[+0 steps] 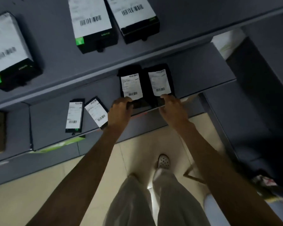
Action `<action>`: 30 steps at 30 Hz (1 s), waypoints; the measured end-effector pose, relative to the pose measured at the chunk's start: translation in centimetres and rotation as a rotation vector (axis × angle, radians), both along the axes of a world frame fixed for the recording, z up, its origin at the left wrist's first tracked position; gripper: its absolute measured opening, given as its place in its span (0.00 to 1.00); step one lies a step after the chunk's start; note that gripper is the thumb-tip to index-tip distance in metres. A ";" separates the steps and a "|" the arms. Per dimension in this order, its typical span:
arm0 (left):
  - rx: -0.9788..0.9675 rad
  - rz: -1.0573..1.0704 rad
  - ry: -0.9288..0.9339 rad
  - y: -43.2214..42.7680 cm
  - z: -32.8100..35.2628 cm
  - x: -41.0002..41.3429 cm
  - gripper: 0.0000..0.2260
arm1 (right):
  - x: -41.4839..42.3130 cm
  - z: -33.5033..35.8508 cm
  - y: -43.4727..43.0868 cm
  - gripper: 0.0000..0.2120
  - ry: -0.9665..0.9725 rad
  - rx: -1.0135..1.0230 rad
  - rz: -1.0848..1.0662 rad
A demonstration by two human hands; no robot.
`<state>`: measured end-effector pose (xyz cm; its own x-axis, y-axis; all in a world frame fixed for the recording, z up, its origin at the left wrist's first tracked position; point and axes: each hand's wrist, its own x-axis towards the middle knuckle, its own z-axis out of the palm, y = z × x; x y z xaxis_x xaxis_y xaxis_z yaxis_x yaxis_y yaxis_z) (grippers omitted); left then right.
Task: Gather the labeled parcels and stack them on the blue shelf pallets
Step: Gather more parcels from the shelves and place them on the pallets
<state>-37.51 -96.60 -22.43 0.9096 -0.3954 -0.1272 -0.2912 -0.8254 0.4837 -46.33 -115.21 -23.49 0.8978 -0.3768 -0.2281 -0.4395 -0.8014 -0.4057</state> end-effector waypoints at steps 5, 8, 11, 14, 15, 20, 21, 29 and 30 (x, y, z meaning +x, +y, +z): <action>-0.052 0.075 0.067 -2.1 -6.3 2.4 0.17 | 2.7 -6.4 -1.8 0.26 -0.017 0.084 0.003; 0.006 0.111 0.102 -3.6 -9.9 3.4 0.25 | 5.1 -9.7 -2.3 0.31 -0.010 0.088 -0.067; 0.030 0.190 0.118 -5.0 -12.7 4.8 0.34 | 7.1 -12.3 -2.9 0.38 0.039 0.010 -0.098; 0.023 0.288 0.165 -6.8 -15.0 6.6 0.43 | 9.7 -14.4 -3.6 0.45 0.056 -0.019 -0.127; 0.041 0.323 0.185 -7.3 -15.7 7.0 0.45 | 10.4 -14.8 -3.6 0.47 0.063 0.020 -0.173; 0.031 0.488 0.258 -8.8 -17.0 7.1 0.54 | 10.8 -16.3 -3.0 0.55 0.083 0.179 -0.350; 0.041 0.500 0.272 -8.9 -17.0 7.2 0.56 | 10.7 -16.4 -2.7 0.56 0.074 0.196 -0.371; 0.123 0.463 0.314 -8.9 -16.8 6.7 0.59 | 10.6 -16.7 -1.1 0.64 0.027 0.147 -0.415; 0.133 0.457 0.309 -8.8 -16.7 6.5 0.59 | 10.3 -16.6 -1.0 0.65 0.038 0.145 -0.420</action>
